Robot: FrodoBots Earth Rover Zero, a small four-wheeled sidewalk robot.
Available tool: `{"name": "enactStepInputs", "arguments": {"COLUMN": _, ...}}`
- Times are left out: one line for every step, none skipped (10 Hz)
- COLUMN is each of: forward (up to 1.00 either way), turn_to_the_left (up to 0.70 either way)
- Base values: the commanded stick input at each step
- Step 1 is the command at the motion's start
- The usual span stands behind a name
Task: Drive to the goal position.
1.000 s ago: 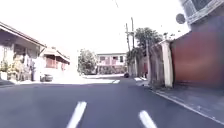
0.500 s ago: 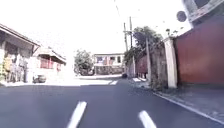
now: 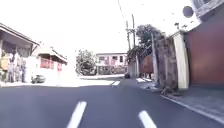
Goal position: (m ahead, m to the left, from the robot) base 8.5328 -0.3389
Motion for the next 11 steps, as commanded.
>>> {"name": "enactStepInputs", "arguments": {"forward": 0.85, "turn_to_the_left": 0.00}}
{"name": "enactStepInputs", "arguments": {"forward": 0.85, "turn_to_the_left": 0.00}}
{"name": "enactStepInputs", "arguments": {"forward": 0.85, "turn_to_the_left": 0.00}}
{"name": "enactStepInputs", "arguments": {"forward": 0.85, "turn_to_the_left": 0.00}}
{"name": "enactStepInputs", "arguments": {"forward": 0.85, "turn_to_the_left": 0.00}}
{"name": "enactStepInputs", "arguments": {"forward": 0.85, "turn_to_the_left": 0.00}}
{"name": "enactStepInputs", "arguments": {"forward": 0.85, "turn_to_the_left": 0.00}}
{"name": "enactStepInputs", "arguments": {"forward": 0.85, "turn_to_the_left": 0.00}}
{"name": "enactStepInputs", "arguments": {"forward": 0.85, "turn_to_the_left": 0.00}}
{"name": "enactStepInputs", "arguments": {"forward": 0.85, "turn_to_the_left": -0.06}}
{"name": "enactStepInputs", "arguments": {"forward": 0.85, "turn_to_the_left": -0.29}}
